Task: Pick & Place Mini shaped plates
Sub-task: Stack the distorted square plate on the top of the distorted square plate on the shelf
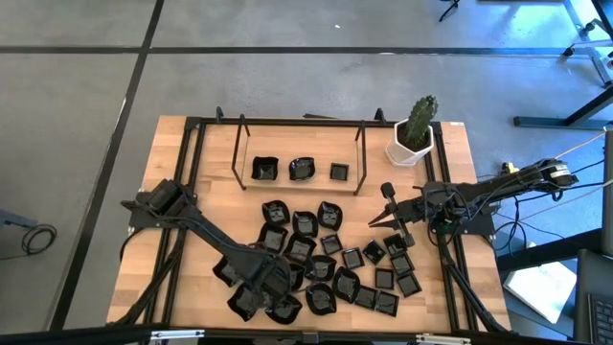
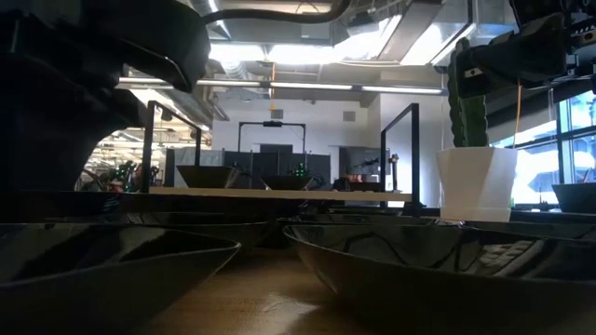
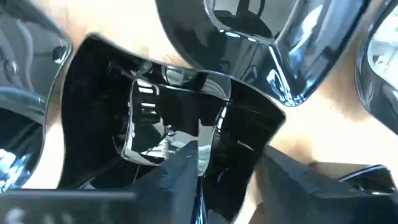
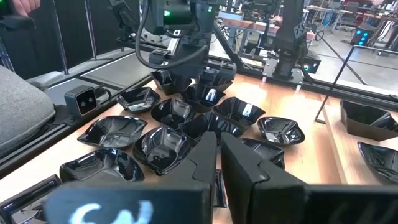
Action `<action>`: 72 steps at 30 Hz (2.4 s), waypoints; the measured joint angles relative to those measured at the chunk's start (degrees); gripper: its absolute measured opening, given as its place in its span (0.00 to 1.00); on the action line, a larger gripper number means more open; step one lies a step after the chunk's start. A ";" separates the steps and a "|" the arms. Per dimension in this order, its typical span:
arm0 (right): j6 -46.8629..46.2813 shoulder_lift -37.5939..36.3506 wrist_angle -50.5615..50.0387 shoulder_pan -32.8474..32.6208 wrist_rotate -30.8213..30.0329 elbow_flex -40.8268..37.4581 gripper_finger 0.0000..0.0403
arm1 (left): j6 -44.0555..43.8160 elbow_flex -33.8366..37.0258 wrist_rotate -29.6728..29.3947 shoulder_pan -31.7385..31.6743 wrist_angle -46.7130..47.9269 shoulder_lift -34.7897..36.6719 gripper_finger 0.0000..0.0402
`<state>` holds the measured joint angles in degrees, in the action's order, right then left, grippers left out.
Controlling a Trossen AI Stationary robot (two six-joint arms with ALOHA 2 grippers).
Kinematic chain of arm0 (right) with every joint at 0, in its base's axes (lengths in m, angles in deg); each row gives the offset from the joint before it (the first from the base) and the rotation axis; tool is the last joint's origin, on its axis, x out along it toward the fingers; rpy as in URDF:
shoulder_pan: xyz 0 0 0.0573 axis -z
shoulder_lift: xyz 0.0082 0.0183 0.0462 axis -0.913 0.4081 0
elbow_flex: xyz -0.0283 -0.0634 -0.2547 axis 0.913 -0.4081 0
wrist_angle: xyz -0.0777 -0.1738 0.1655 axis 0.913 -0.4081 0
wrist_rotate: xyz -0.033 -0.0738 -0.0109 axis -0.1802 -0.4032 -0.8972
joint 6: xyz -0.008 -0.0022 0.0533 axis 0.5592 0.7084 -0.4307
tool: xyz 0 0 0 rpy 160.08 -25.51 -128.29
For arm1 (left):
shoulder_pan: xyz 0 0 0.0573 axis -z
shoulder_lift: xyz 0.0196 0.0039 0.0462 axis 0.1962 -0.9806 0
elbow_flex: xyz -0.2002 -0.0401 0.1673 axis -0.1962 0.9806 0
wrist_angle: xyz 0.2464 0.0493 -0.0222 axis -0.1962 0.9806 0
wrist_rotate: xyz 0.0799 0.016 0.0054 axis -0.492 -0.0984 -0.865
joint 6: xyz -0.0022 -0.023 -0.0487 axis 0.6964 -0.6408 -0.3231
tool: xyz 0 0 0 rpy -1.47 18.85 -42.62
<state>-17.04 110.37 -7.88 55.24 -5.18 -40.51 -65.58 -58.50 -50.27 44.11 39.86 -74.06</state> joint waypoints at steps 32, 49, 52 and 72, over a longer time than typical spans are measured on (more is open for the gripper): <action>0.38 0.00 -0.24 0.00 -0.02 0.00 0.06 | 6.54 -14.86 -29.82 -3.68 28.89 16.28 0.01; 0.47 0.00 -1.38 0.00 -0.02 0.00 0.06 | 28.65 -15.02 -28.12 -29.90 29.51 14.46 0.01; 0.45 0.00 -1.98 0.00 -0.02 0.00 0.06 | 28.45 -14.95 -27.68 -31.45 29.54 13.50 0.01; 0.54 0.00 -3.06 -0.02 -0.04 0.00 0.06 | 34.70 -14.97 -24.88 -37.94 29.76 7.15 0.01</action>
<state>-16.51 110.37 -10.93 55.22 -5.22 -40.51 -30.88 -73.47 -75.15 6.17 69.62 -66.91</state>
